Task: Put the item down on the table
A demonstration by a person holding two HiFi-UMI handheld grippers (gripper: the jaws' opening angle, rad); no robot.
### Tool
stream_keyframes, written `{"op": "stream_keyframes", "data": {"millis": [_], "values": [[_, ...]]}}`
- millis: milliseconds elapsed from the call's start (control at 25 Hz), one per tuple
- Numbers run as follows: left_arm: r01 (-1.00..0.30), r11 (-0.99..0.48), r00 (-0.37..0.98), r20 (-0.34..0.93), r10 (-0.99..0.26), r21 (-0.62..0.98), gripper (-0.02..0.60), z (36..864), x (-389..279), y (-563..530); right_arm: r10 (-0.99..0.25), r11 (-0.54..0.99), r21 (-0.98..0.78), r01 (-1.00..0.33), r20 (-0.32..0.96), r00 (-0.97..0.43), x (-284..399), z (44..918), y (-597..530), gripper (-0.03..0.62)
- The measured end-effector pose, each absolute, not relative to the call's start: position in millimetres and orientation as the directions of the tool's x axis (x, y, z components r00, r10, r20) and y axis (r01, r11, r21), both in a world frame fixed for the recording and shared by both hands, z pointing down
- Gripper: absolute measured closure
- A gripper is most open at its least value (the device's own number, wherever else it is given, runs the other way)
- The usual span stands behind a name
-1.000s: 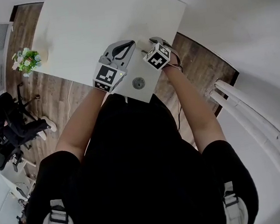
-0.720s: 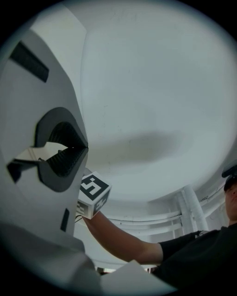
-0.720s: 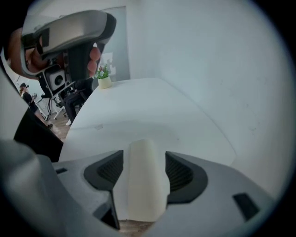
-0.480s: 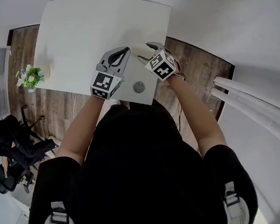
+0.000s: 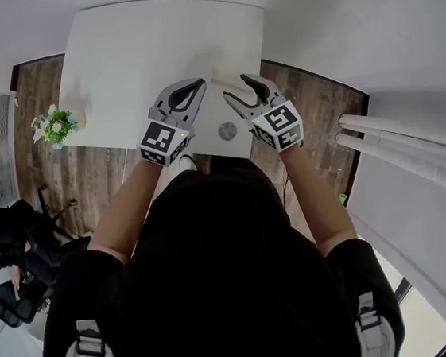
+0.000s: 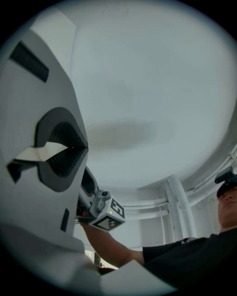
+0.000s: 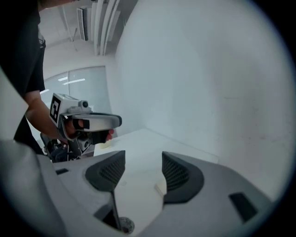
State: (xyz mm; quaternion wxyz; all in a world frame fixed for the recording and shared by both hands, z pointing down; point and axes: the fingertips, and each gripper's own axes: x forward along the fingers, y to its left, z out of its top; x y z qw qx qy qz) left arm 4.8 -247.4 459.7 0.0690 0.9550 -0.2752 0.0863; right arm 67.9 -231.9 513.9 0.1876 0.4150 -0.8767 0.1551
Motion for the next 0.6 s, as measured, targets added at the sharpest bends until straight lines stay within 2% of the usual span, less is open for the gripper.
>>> {"op": "stream_keyframes", "data": {"millis": [360, 600], "values": [[-0.463, -0.883, 0.883, 0.131, -0.451, 0.078, 0.588, 427.6, -5.3, -201.9, -0.795, 0.537, -0.100, -0.838, 0.272, -0.542, 54.4, 443.6, -185.9, 0.398], [-0.416, -0.906, 0.909, 0.077, -0.410, 0.075, 0.588, 406.7, -10.4, -175.8, -0.830, 0.522, -0.090, -0.848, 0.179, -0.529, 37.9, 410.8, -156.3, 0.442]]}}
